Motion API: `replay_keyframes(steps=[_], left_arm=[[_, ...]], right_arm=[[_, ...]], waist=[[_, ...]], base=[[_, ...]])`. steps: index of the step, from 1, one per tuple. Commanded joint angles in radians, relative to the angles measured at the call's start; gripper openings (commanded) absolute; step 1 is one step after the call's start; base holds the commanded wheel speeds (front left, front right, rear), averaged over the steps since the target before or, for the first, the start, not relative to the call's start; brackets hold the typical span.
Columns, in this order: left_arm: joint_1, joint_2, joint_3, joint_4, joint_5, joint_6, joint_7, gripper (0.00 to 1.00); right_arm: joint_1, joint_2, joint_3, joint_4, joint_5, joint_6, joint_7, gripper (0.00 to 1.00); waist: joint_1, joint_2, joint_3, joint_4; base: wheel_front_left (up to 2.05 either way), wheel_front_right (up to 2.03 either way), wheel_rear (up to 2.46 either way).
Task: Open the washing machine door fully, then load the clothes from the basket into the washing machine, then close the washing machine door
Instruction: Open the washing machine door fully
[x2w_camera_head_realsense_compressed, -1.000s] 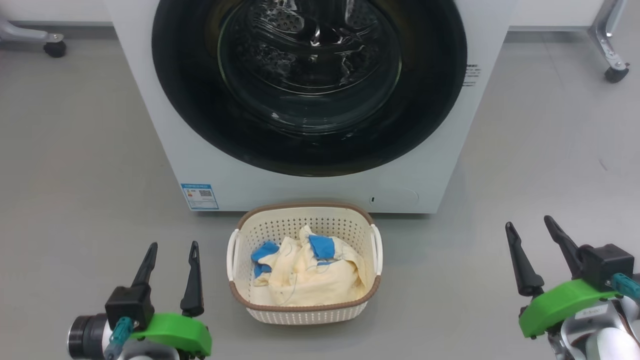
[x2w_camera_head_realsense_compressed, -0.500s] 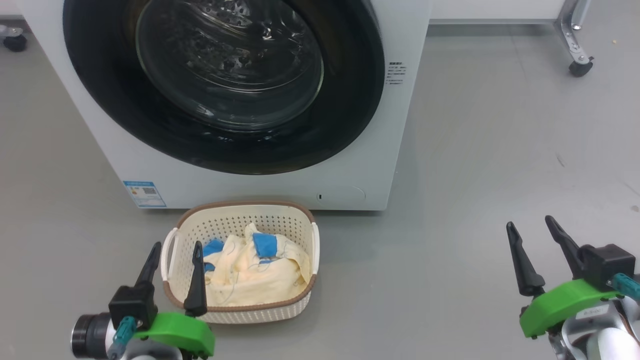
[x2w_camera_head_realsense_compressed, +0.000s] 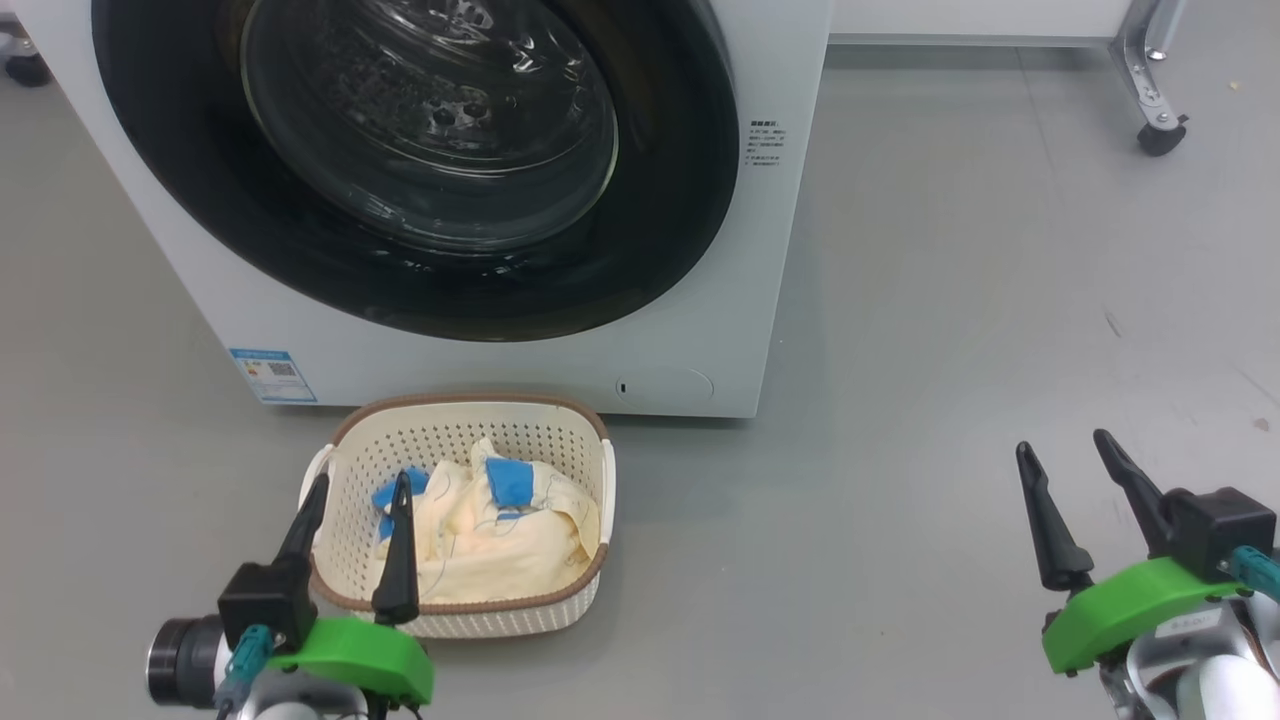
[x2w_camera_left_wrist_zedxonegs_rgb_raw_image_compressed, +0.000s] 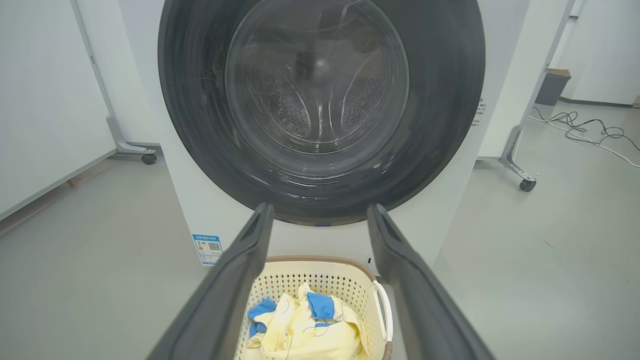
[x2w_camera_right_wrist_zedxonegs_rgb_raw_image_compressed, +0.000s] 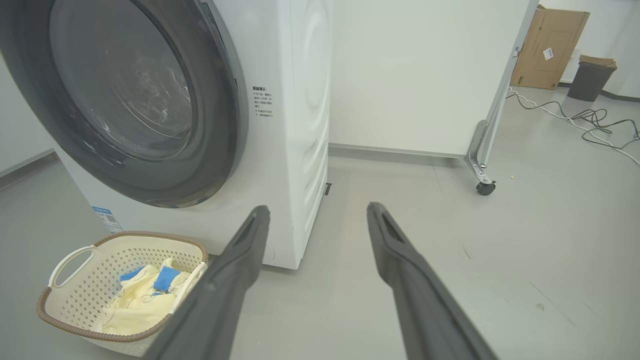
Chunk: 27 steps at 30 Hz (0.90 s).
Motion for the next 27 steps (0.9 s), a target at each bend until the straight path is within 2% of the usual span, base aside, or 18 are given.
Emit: replay_keyframes(steps=[1,21,27], left_arm=[[-0.049,0.024,0.037,-0.030,-0.007,0.002,-0.011,1.00],[-0.054,0.030,0.022,-0.043,-0.007,0.006,-0.013,1.00],[-0.067,0.031,0.015,-0.061,-0.003,0.011,-0.012,1.00]], right_arm=[[-0.053,-0.016,0.021,-0.035,0.002,-0.003,-0.013,1.00],[-0.061,-0.016,0.020,-0.034,0.005,-0.003,-0.018,1.00],[-0.089,-0.016,0.001,-0.036,0.053,-0.003,-0.010,1.00]], waist=[[0.0000,0.0000,0.000,0.000],[0.0000,0.0000,0.018,-0.008],[0.0000,0.0000,0.057,-0.004]], base=[[0.00,0.00,0.00],[0.00,0.00,0.00],[0.00,0.00,0.00]])
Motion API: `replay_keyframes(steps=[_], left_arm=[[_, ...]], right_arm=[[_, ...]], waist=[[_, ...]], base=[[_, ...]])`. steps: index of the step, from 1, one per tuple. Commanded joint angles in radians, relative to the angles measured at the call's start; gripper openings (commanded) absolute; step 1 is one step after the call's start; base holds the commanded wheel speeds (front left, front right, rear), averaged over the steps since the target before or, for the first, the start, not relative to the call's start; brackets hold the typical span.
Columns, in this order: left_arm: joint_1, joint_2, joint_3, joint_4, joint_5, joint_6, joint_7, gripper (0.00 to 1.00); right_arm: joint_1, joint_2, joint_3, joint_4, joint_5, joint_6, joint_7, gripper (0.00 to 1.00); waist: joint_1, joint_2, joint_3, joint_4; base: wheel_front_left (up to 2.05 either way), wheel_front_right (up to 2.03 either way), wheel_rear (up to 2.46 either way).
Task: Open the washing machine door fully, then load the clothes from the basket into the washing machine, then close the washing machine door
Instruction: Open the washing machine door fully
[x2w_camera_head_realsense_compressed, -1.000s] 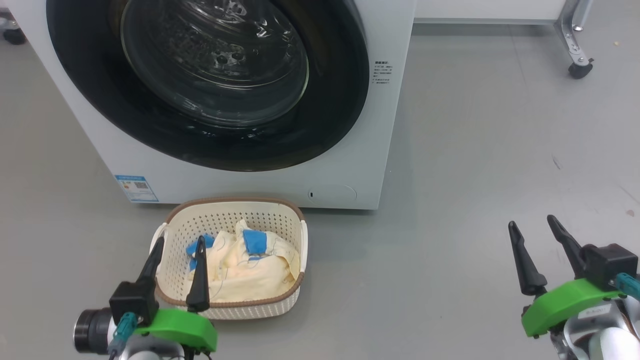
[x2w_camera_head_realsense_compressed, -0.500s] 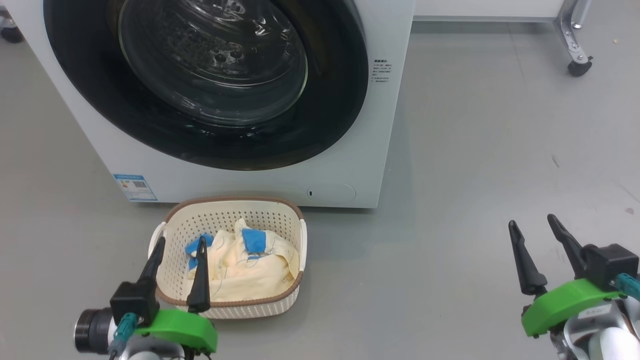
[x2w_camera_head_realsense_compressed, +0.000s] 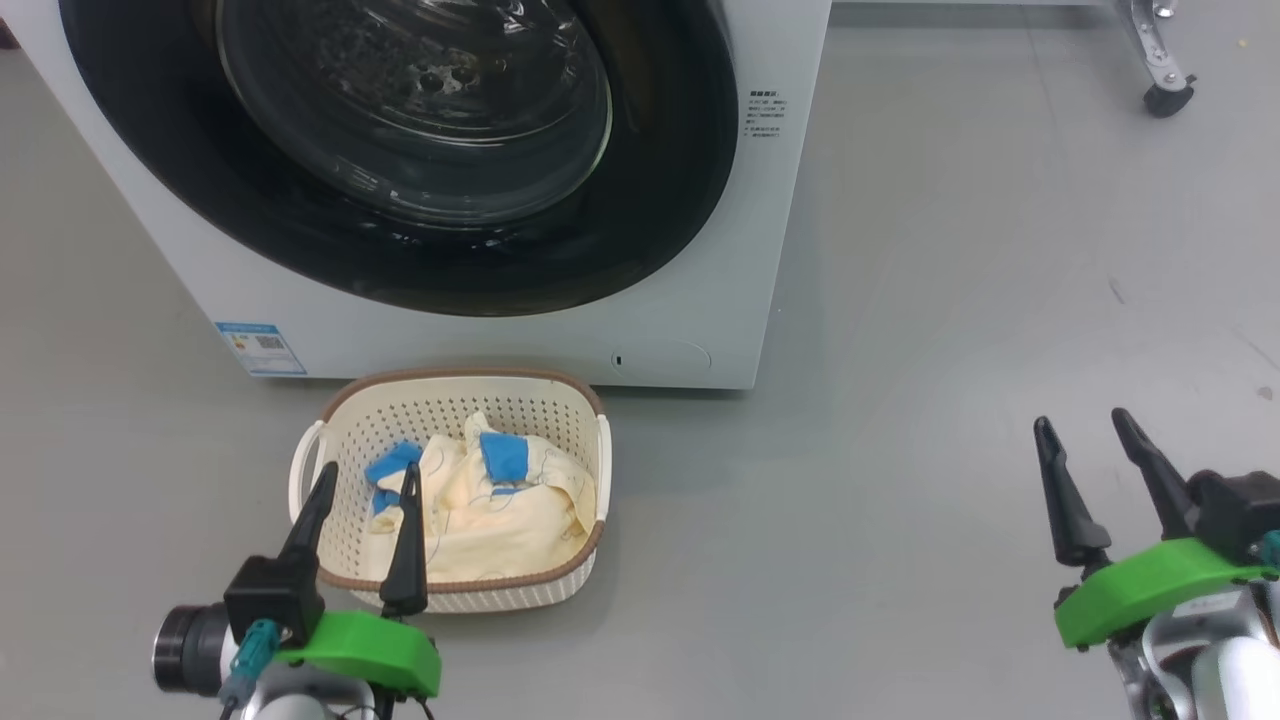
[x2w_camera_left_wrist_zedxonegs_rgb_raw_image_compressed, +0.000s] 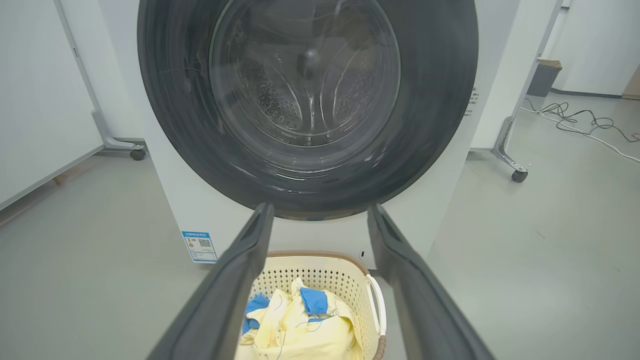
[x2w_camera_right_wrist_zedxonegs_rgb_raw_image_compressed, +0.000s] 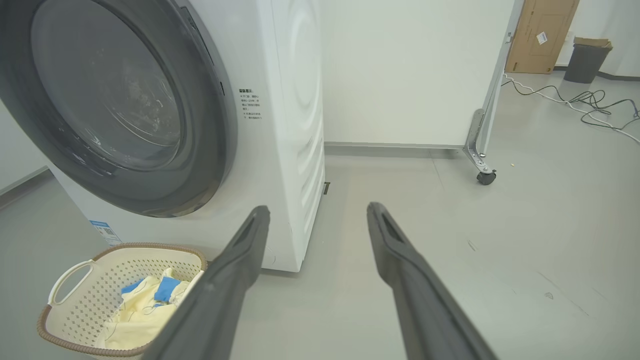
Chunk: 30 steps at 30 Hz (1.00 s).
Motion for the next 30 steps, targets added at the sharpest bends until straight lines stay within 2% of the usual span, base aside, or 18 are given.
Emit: replay_keyframes(steps=[1,4,5,6,7,8,14,15,17,19,24,28,29,30], left_arm=[[-0.067,0.025,0.033,-0.040,-0.003,0.006,-0.011,1.00],[-0.082,0.022,0.034,-0.054,-0.005,0.005,-0.011,1.00],[-0.087,0.021,0.034,-0.056,-0.006,0.005,-0.012,1.00],[-0.093,0.020,0.034,-0.059,-0.005,0.003,-0.012,1.00],[-0.101,0.019,0.034,-0.062,-0.005,0.003,-0.012,1.00],[-0.108,0.018,0.034,-0.064,-0.003,0.003,-0.012,1.00],[-0.149,0.009,0.037,-0.066,0.006,0.004,-0.013,1.00],[-0.149,0.009,0.037,-0.066,0.006,0.004,-0.013,1.00],[-0.160,0.005,0.037,-0.065,0.010,0.004,-0.014,1.00],[-0.170,0.000,0.036,-0.063,0.012,0.002,-0.014,1.00],[-0.194,-0.012,0.036,-0.065,0.024,-0.003,-0.014,1.00],[-0.203,-0.022,0.039,-0.063,0.033,-0.008,-0.014,1.00],[-0.205,-0.027,0.041,-0.062,0.037,-0.011,-0.014,1.00],[-0.207,-0.029,0.041,-0.061,0.039,-0.012,-0.014,1.00]], right_arm=[[-0.079,-0.016,0.006,-0.036,0.033,-0.003,-0.004,1.00],[-0.113,-0.016,-0.012,-0.032,0.117,-0.003,0.009,1.00],[-0.126,-0.016,-0.020,-0.030,0.143,-0.003,0.013,0.84],[-0.141,-0.016,-0.026,-0.028,0.182,-0.003,0.019,0.49],[-0.157,-0.016,-0.031,-0.027,0.222,-0.003,0.025,0.21],[-0.173,-0.016,-0.035,-0.027,0.245,-0.003,0.031,0.00],[-0.286,-0.016,-0.029,-0.012,0.431,-0.003,0.095,0.00],[-0.286,-0.016,-0.029,-0.012,0.431,-0.003,0.095,0.00],[-0.326,-0.016,-0.028,0.003,0.520,-0.003,0.129,0.00],[-0.371,-0.016,-0.033,0.027,0.633,-0.003,0.175,0.00],[-0.501,-0.016,-0.069,0.126,1.033,-0.003,0.344,0.00],[-0.616,-0.016,-0.110,0.225,1.230,-0.003,0.487,0.00],[-0.677,-0.016,-0.123,0.279,1.296,-0.003,0.554,0.00],[-0.708,-0.017,-0.132,0.303,1.316,-0.003,0.577,0.00]], waist=[[0.0000,0.0000,0.026,0.004],[0.0000,0.0000,0.063,0.009],[0.0000,0.0000,0.073,0.011],[0.0000,0.0000,0.085,0.015],[0.0000,0.0000,0.098,0.018],[0.0000,0.0000,0.110,0.022],[0.0000,0.0000,0.175,0.038],[0.0000,0.0000,0.175,0.038],[0.0000,0.0000,0.192,0.044],[0.0000,0.0000,0.209,0.050],[0.0000,0.0000,0.241,0.066],[0.0000,0.0000,0.260,0.078],[0.0000,0.0000,0.270,0.083],[0.0000,0.0000,0.276,0.086]], base=[[0.00,0.00,0.00],[0.00,0.00,0.00],[0.00,0.00,0.00],[0.00,0.00,0.00],[0.00,0.00,0.00],[0.00,0.00,0.00],[0.00,0.00,0.00],[0.00,0.00,0.00],[0.00,0.00,0.00],[0.00,0.00,0.00],[0.00,0.00,0.00],[0.00,0.00,0.00],[0.00,0.00,0.00],[0.00,0.00,0.00]])
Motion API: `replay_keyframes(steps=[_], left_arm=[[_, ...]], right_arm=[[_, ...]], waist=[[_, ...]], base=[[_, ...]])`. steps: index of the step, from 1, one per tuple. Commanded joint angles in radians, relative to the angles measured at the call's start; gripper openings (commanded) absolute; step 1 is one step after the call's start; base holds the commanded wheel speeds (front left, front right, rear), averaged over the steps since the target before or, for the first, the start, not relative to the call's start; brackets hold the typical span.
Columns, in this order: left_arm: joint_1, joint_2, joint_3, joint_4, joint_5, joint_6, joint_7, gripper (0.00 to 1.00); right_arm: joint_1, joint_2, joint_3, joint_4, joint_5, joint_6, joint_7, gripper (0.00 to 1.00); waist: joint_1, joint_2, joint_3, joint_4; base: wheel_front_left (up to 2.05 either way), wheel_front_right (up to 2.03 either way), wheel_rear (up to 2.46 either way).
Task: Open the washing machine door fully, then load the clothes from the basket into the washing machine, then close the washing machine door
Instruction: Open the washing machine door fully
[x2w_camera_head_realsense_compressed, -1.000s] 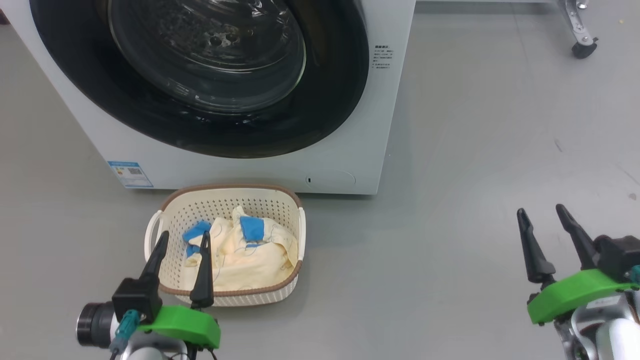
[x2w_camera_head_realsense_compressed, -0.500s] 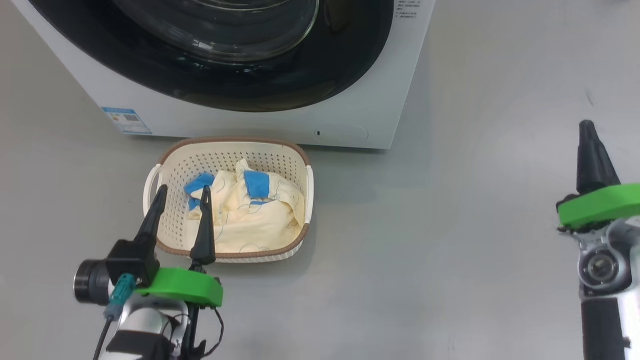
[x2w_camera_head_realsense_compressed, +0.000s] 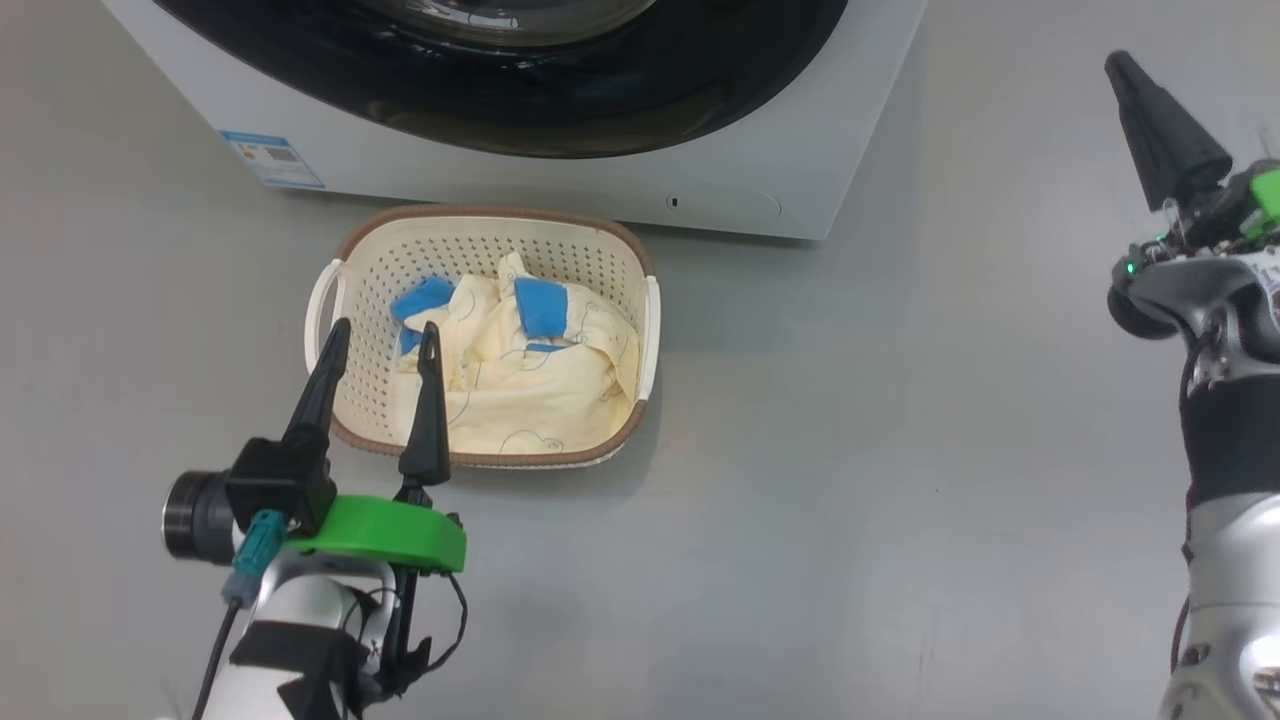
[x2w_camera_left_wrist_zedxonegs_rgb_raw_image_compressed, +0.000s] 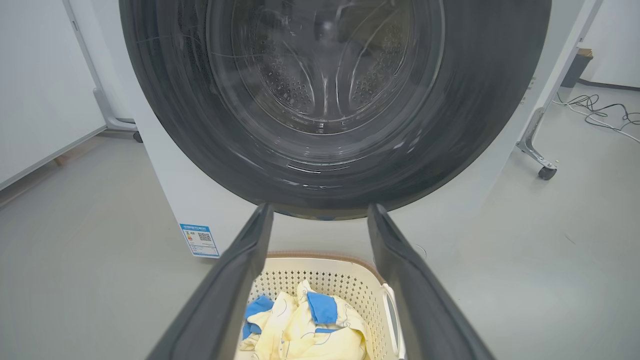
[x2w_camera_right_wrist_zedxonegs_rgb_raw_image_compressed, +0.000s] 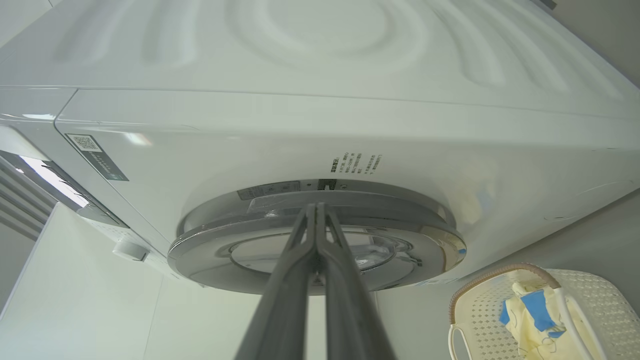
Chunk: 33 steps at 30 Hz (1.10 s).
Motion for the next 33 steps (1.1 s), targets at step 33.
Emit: replay_keyframes(steps=[33], left_arm=[[-0.095,-0.084,0.058,0.000,0.095,-0.063,-0.014,1.00]], right_arm=[[-0.622,-0.062,0.059,0.457,-0.166,-0.003,0.160,0.00]], waist=[[-0.0002,0.0000,0.130,0.154]], base=[[0.00,0.00,0.00]])
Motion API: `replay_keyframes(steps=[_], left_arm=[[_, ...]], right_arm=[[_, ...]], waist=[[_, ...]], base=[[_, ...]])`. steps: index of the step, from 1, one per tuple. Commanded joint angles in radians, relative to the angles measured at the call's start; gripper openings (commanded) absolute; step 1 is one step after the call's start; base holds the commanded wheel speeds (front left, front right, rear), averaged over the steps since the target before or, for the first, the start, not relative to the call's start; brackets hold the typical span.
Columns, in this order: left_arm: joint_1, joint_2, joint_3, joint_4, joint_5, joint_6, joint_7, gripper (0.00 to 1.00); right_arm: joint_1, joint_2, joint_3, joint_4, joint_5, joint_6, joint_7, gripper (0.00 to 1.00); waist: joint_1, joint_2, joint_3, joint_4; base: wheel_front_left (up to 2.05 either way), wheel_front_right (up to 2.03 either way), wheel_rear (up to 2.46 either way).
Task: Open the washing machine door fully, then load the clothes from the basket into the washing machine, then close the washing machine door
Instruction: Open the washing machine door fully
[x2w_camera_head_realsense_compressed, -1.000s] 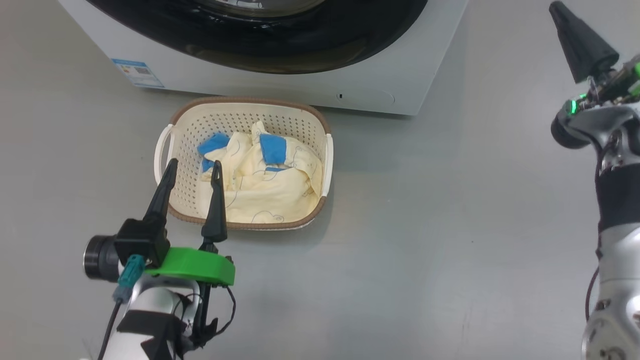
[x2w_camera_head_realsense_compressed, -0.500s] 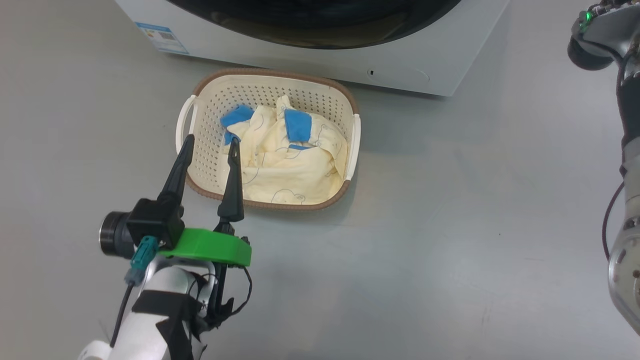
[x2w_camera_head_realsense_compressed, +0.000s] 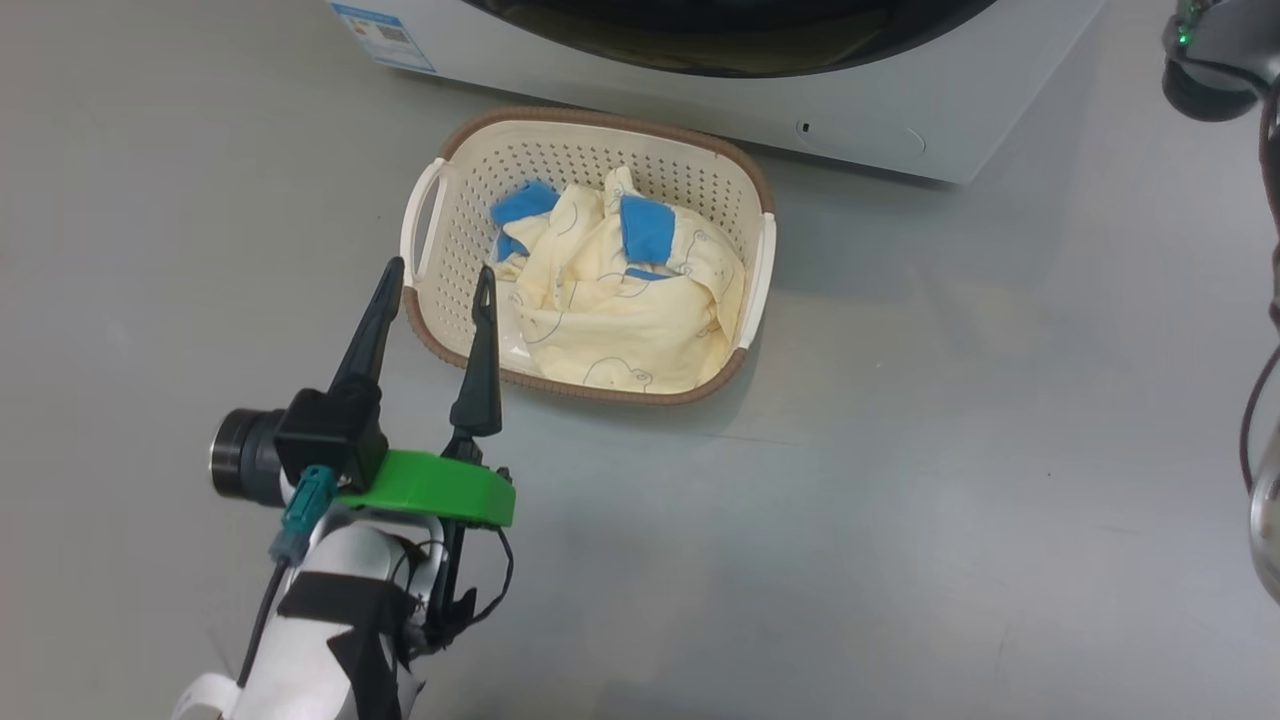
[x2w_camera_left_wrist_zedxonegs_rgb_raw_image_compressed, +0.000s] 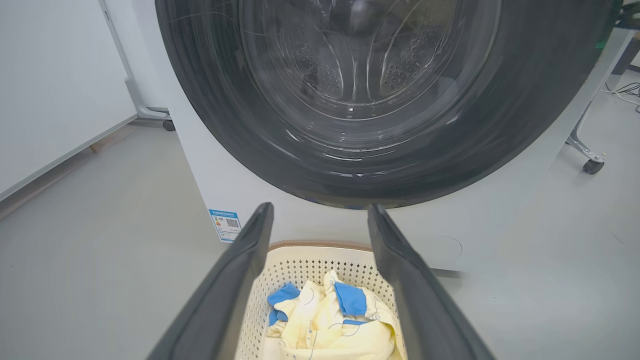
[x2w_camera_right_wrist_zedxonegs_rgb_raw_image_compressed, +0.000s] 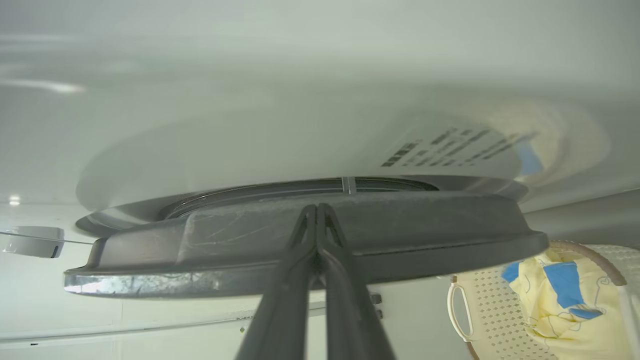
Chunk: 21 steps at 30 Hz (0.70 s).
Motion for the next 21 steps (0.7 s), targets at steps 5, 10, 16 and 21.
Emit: replay_keyframes(steps=[5,10,16,21], left_arm=[[-0.011,0.009,0.039,-0.040,0.006,-0.009,-0.007,1.00],[-0.018,0.005,0.036,-0.044,0.002,-0.011,-0.007,1.00],[-0.025,0.004,0.030,-0.045,0.000,-0.009,-0.007,1.00],[-0.029,0.003,0.033,-0.049,-0.016,-0.005,-0.007,1.00]], right_arm=[[-0.077,-0.006,0.014,-0.005,-0.027,-0.003,0.008,0.00],[-0.102,-0.008,0.014,0.022,-0.044,-0.003,0.006,0.00],[-0.113,-0.004,0.023,0.034,-0.054,-0.003,0.022,0.00],[-0.108,0.003,0.027,0.021,-0.047,-0.003,0.047,0.00]], waist=[[-0.0001,0.0000,0.013,0.020],[-0.0001,0.0000,0.031,0.032],[-0.0001,0.0000,0.043,0.041],[-0.0001,0.0000,0.047,0.041]], base=[[0.00,0.00,0.00],[0.00,0.00,0.00],[0.00,0.00,0.00],[0.00,0.00,0.00]])
